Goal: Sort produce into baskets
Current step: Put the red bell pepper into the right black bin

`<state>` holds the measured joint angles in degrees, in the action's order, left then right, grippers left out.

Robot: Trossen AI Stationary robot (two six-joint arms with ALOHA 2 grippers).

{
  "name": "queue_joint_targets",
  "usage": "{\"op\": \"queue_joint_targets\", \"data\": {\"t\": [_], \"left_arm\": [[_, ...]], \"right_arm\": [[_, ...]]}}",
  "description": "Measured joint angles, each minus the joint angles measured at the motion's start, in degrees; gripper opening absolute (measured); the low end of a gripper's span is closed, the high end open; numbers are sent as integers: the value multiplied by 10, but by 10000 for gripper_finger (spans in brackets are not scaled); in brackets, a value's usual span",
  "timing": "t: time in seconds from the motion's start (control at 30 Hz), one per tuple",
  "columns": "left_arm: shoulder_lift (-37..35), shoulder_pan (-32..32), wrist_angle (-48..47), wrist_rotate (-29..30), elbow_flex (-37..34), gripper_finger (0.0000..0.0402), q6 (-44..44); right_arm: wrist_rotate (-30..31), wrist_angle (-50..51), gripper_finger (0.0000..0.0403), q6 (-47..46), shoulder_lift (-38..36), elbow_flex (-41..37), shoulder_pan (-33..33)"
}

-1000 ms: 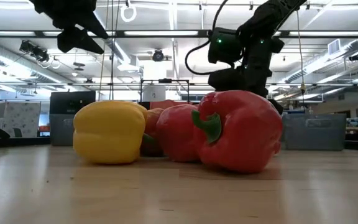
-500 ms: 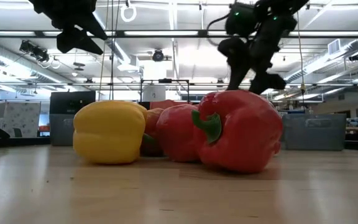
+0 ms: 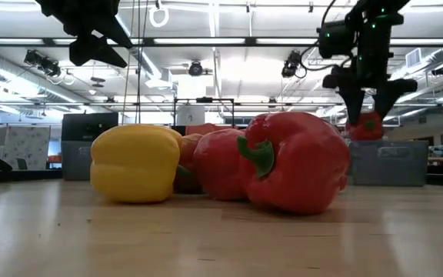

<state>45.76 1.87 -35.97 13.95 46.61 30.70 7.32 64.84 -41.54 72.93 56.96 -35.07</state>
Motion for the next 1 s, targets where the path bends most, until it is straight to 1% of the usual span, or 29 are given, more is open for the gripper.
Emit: {"op": "queue_joint_targets", "data": {"t": [0.17,0.3,0.4,0.5,0.57,0.73,0.9,1.0], "left_arm": [[0,0,0,10,0,257,14],[0,0,0,11,0,257,12],[0,0,0,16,0,257,12],[0,0,0,29,0,257,10],[0,0,1,39,0,257,-3],[3,-5,7,84,0,257,-87],[15,-5,17,88,0,257,-108],[31,-5,33,66,0,257,-109]], "right_arm": [[-7,-31,308,27,9,-34,-5],[-21,-53,335,56,10,-41,-10],[-26,-56,356,106,10,-32,-12],[-66,-67,369,171,9,-12,3],[-99,-91,371,206,9,0,29],[-162,-166,366,325,10,8,122],[-167,-204,366,419,10,-6,221],[-149,-258,366,458,11,-21,280]]}}
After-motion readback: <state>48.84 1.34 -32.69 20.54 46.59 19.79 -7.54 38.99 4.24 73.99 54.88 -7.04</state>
